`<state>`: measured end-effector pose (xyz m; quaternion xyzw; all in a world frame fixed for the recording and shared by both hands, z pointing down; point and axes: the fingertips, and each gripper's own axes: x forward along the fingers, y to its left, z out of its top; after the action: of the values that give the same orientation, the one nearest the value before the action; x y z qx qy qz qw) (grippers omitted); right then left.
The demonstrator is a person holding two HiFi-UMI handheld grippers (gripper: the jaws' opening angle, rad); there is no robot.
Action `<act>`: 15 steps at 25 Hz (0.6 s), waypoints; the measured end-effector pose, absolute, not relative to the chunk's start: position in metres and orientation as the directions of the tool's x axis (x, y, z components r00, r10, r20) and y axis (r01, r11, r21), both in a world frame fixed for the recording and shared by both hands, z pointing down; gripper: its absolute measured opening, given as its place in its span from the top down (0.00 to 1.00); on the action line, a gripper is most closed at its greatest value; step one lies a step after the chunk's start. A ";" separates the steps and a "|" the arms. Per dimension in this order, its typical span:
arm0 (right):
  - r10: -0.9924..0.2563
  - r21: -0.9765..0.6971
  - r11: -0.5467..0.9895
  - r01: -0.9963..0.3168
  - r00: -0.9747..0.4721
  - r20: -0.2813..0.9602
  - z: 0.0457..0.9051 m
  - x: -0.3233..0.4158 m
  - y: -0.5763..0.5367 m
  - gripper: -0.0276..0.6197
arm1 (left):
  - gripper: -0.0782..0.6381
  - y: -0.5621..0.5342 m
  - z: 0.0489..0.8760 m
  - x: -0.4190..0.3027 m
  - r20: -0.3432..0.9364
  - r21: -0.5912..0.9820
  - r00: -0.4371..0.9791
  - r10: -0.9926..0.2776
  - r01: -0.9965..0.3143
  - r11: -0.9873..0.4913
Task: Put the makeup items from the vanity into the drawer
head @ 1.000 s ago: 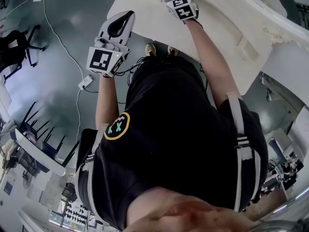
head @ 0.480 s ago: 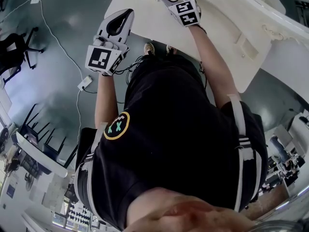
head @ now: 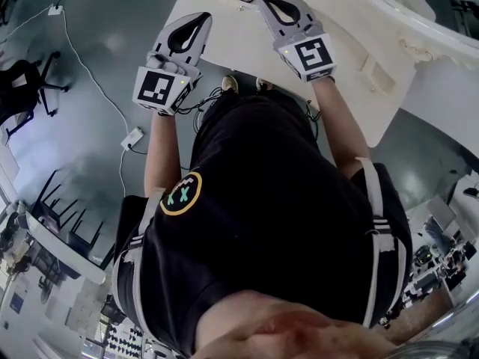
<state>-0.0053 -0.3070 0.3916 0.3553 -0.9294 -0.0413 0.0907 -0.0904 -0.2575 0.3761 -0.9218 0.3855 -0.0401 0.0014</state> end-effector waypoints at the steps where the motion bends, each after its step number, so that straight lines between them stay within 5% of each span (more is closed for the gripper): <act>1: -0.649 0.138 0.760 -0.635 -0.755 0.098 0.375 -0.009 -0.299 0.92 | 0.87 -0.259 0.374 -0.090 0.070 -0.038 0.700 -0.711 -0.710 -0.703; 4: -0.597 0.158 0.793 -0.589 -0.802 0.004 0.342 -0.017 -0.272 0.92 | 0.87 -0.260 0.372 -0.091 0.068 -0.042 0.699 -0.712 -0.711 -0.702; 15: -0.565 0.167 0.817 -0.551 -0.823 0.050 0.360 -0.037 -0.267 0.93 | 0.87 -0.268 0.365 -0.089 0.058 -0.058 0.713 -0.699 -0.696 -0.716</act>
<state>-0.0373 -0.2667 0.3599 0.2932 -0.9520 -0.0729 0.0487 -0.0890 -0.2682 0.3649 -0.9254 0.3768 -0.0380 0.0158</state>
